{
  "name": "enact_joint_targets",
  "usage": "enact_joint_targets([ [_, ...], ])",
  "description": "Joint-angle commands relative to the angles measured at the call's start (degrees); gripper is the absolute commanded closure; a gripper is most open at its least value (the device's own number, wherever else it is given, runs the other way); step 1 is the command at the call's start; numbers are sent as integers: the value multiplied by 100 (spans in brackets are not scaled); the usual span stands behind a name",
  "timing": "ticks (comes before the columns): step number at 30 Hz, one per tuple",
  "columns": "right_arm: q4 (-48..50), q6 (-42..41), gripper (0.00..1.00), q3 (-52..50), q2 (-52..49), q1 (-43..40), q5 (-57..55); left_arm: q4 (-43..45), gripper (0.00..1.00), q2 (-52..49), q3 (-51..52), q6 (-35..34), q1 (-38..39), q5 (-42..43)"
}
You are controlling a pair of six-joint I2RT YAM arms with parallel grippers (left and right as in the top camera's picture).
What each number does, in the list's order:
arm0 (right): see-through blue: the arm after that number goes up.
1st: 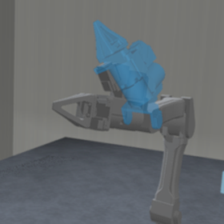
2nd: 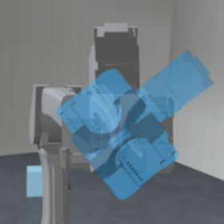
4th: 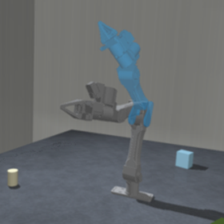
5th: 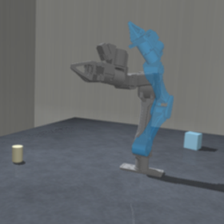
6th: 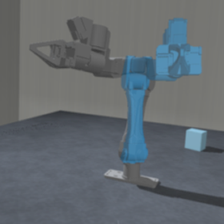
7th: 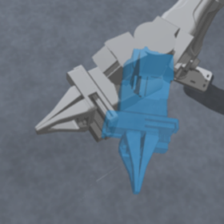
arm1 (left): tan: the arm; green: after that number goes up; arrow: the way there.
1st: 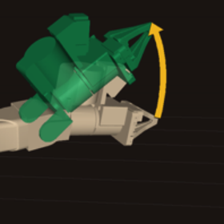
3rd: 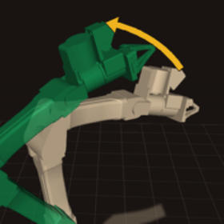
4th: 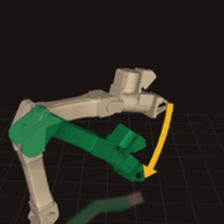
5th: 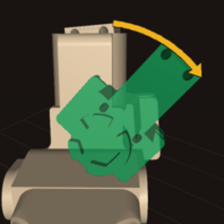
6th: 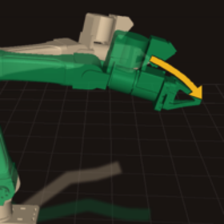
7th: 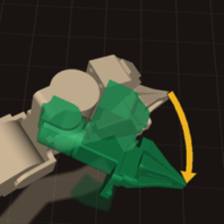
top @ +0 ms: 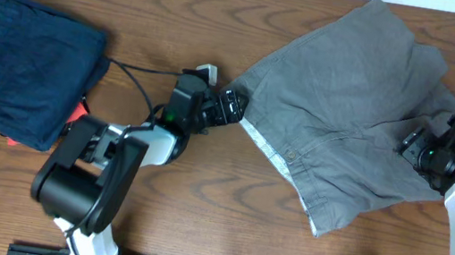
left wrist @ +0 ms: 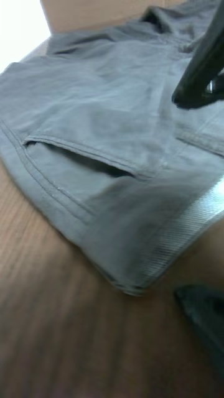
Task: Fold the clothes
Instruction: 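Grasp the left edge of the grey shorts with the left gripper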
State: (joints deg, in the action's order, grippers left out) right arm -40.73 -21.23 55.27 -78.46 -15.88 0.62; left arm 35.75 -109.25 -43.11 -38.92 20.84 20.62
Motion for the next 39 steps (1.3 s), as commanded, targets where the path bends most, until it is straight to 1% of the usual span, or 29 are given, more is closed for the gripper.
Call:
enact_joint_targets([
  [1, -28, 72, 25, 61, 57, -44, 46, -116, 29, -505, -269, -85, 42, -94],
  [3, -55, 72, 25, 61, 57, -44, 48, -114, 39, -634, -428, -83, 63, -98],
  [4, -68, 72, 25, 61, 57, -44, 46, -114, 48, -662, -483, -83, 63, -114],
  [5, -74, 72, 25, 61, 57, -44, 46, -111, 59, -664, -516, -83, 61, -173],
  [7, -83, 72, 25, 61, 57, -44, 46, -50, 86, -658, -568, -79, 57, -249],
  [8, -83, 72, 25, 61, 57, -44, 46, 2, 94, -658, -592, -81, 35, -247],
  [14, -92, 72, 25, 61, 57, -44, 46, 212, 94, -560, -916, -81, -264, -245],
  [21, -87, 72, 24, 61, 57, -44, 46, 120, 94, -269, -1928, -83, -1193, -136],
  [22, -87, 74, 24, 61, 57, -44, 46, 4, 92, -264, -2127, -83, -1331, -2],
  [23, -90, 74, 22, 61, 57, -44, 46, -192, 59, -264, -2326, -83, -1462, 179],
  [25, -90, 107, 21, 61, 57, -44, 48, -586, 1, -262, -2533, -81, -1611, 483],
  [27, -125, 173, 21, 59, 57, -44, 46, -1180, 2, -258, -2632, -81, -1729, 1058],
  [29, -236, 249, 21, 57, 57, -44, 46, -2144, 2, -256, -2629, -81, -1805, 1878],
  [31, -354, 332, 21, 37, 55, -46, 26, -3665, 2, -256, -2627, 15, -1816, 2492],
  [33, -459, 328, 21, 9, 55, -46, -83, -5224, 2, -256, -2621, 490, -1790, 2632],
  [35, -527, 326, 21, -31, 50, -46, -243, -6553, 2, -256, -2594, 1414, -1727, 2627],
  [37, -535, 326, 21, -81, 42, -46, -350, -7442, 2, -256, -2566, 2098, -1663, 2599],
  [39, -531, 278, 21, -114, 2, -46, -431, -8126, 2, -256, -2546, 2409, -1580, 2317],
])
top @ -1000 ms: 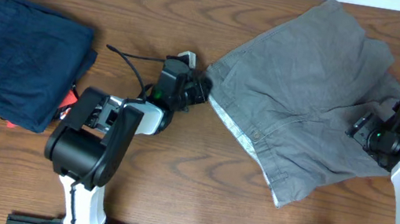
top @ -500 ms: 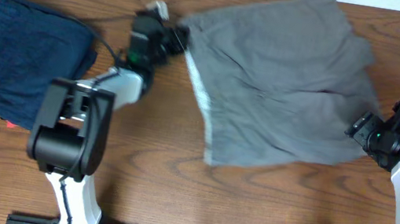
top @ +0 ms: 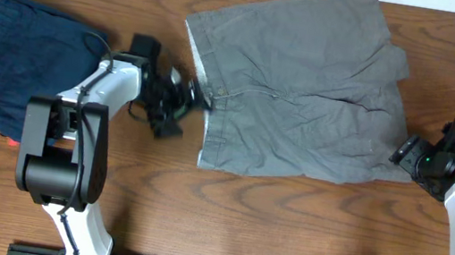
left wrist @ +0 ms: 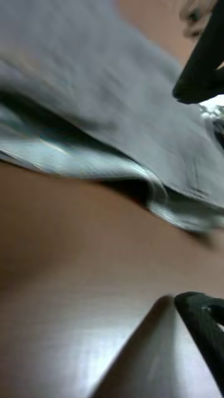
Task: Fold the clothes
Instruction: 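Grasp the left edge of the grey shorts with the left gripper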
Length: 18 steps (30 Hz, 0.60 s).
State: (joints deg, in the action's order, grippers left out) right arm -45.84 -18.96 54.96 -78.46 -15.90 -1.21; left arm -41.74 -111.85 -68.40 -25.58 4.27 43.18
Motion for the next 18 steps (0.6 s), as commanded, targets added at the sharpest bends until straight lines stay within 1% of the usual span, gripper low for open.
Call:
enact_joint_targets([
  [1, -15, 35, 21, -87, -42, -44, -245, -741, 2, 2, -17, 1244, 155, -229],
  [4, -4, 9, 21, -87, -131, -44, -245, -1121, 2, 2, 2, 1408, 363, -680],
  [10, -2, -28, 21, -87, -293, -44, -245, -1095, 1, 4, 85, 1425, 1117, -678],
  [11, -2, -31, 21, -87, -306, -44, -245, -1040, 3, 4, 85, 1377, 1239, -678],
  [12, -2, -31, 21, -87, -321, -44, -245, -938, 9, 4, 85, 1272, 1373, -682],
  [13, -2, -31, 21, -87, -326, -44, -245, -807, 19, 2, 85, 1156, 1491, -682],
  [14, -4, -31, 21, -87, -326, -44, -245, -684, 24, 2, 85, 1019, 1582, -682],
  [16, -26, -31, 21, -87, -326, -44, -247, -476, 64, 2, 85, 669, 1729, -682],
  [17, -55, -33, 22, -87, -326, -44, -247, -459, 89, 2, 85, 535, 1766, -680],
  [18, -103, -35, 22, -87, -326, -44, -251, -470, 94, 4, 85, 426, 1779, -680],
])
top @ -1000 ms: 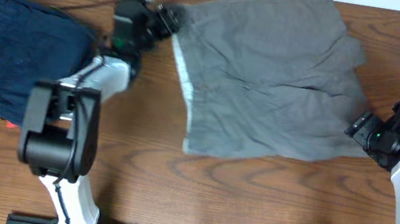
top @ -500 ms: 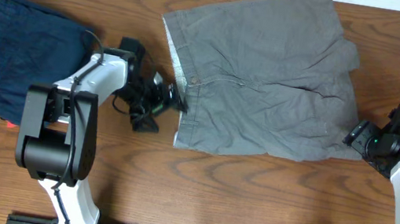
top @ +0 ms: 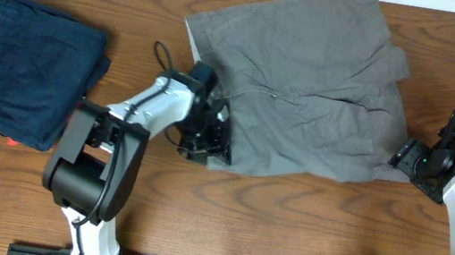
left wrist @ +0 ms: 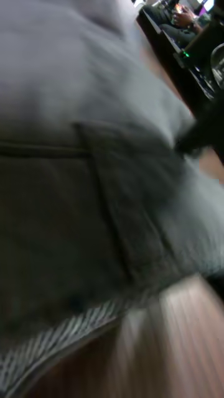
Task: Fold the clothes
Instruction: 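Grasp the left edge of the grey shorts with the left gripper, then grasp the right side of the shorts with the right gripper and pull outward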
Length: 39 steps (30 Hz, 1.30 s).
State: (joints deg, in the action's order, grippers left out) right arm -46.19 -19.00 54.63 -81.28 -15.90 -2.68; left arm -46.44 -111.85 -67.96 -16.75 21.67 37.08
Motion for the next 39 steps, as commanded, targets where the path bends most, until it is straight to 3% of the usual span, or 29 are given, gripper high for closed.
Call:
enact_joint_targets([
  [1, -111, -90, 22, -55, -44, -46, -160, -66, 94, 4, 39, -505, 39, -68],
  [9, -120, -175, 22, -304, -304, -74, -125, -472, 94, 599, -37, -127, -352, -24],
  [18, 1615, -422, 25, -1309, -828, -52, 680, -343, 94, 1746, -42, -131, -535, -33],
  [19, 1840, -492, 31, -1408, -835, -52, 682, -345, 94, 1781, -42, -131, -535, -33],
  [21, 2138, -525, 80, -1521, -835, -52, 686, -363, 94, 1801, -42, -131, -535, -35],
  [22, 2164, -522, 98, -1517, -833, -52, 708, -365, 94, 1797, -39, -131, -538, -39],
  [30, 1167, -315, 99, -815, -258, -57, 1091, -855, 94, 1788, -39, -129, -538, -826],
  [39, 260, -302, 99, 44, 1143, -70, 197, -2199, 94, 1838, -39, -111, -535, -1078],
])
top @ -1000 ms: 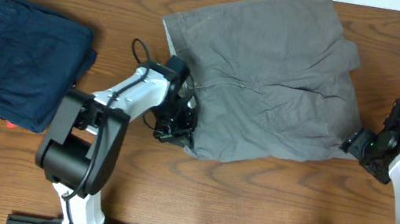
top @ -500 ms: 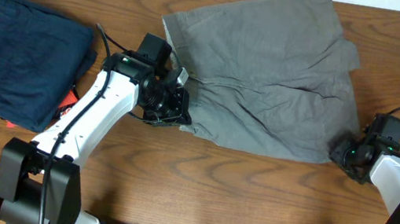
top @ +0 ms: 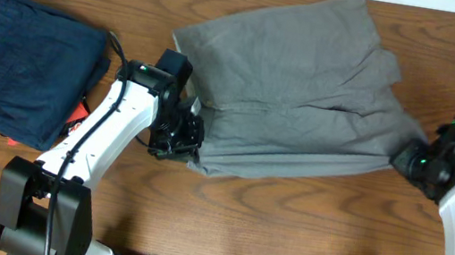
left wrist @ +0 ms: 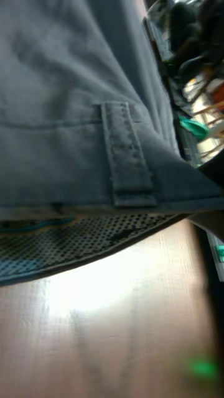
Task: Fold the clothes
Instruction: 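Grasp the right side of the shorts with the right gripper and pull outward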
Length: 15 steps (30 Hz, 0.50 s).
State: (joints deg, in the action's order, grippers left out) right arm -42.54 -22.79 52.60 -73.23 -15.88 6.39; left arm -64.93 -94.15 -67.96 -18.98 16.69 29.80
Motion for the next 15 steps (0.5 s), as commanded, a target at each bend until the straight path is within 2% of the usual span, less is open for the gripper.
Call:
enact_joint_targets([
  [1, -212, 76, 99, 293, 463, -72, -769, -511, 94, 116, -42, 114, -37, -348],
  [4, -490, 79, 99, 420, 890, -72, -935, -807, 94, 450, -39, 114, -22, -348],
  [8, -398, 168, 99, 599, 1318, -70, -949, -772, 94, 1196, -39, 114, -24, -356],
  [11, 70, 669, 99, 780, 1399, -31, -476, -299, 94, 1709, -39, 66, -24, -597],
  [15, 1139, 1141, 99, 807, 1217, 162, 190, 476, 94, 1923, -39, -446, -24, -1530],
])
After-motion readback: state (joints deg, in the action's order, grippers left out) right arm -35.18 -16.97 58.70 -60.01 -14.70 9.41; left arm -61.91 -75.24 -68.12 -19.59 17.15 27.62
